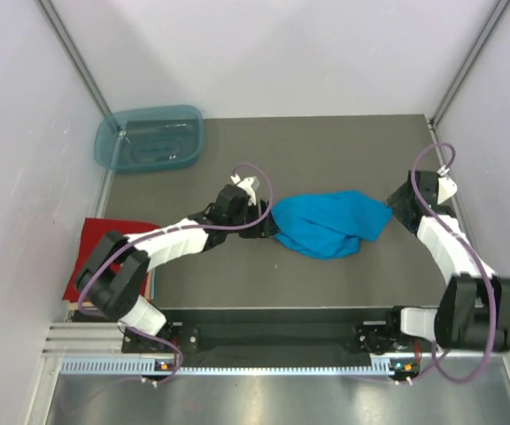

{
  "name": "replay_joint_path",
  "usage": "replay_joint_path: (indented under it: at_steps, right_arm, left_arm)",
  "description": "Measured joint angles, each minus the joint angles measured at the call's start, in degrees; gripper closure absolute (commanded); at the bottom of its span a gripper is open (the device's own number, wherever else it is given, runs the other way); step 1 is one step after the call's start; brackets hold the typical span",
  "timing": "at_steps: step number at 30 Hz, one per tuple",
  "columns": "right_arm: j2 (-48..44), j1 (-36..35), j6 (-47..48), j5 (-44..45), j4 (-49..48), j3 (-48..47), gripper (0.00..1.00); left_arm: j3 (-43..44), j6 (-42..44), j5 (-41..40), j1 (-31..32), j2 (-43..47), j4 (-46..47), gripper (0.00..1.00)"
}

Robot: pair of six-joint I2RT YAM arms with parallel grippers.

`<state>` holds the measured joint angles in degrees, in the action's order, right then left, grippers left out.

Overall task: Fold and stack the t-shirts
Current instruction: Flatten the tshirt out

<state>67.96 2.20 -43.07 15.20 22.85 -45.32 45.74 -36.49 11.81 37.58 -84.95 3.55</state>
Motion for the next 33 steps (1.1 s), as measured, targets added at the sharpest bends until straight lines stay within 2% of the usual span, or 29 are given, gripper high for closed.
replay_joint_path:
  at_steps: [1,6,14,21,31,33]
  right_arm:
    - [2.23,1.07,-0.04,-0.33,-0.72,0.00,0.41]
    - [15.72,4.50,0.83,-2.86,-4.26,-1.57,0.46]
    - [25.79,6.99,2.40,-4.63,-11.72,-4.76,0.56]
    - [28.55,6.99,4.33,-6.54,-17.11,-5.86,0.67]
    - [28.89,6.93,7.67,-7.76,-16.70,-6.25,0.69]
    - [29.38,6.82,8.44,-7.74,-15.78,-7.06,0.74]
  left_arm:
    - [1.18,0.04,0.55,0.04,-2.36,-0.02,0.34]
    - [3.26,0.00,1.40,0.04,-8.02,-0.11,0.34]
    - [6.78,0.17,0.15,0.02,-13.38,-0.04,0.34]
    - [7.63,-0.48,-2.27,-0.04,-16.20,0.57,0.34]
    - [6.54,-1.14,-6.21,-0.07,-15.12,0.79,0.34]
    - [6.21,-1.27,-7.13,-0.09,-14.56,0.11,0.34]
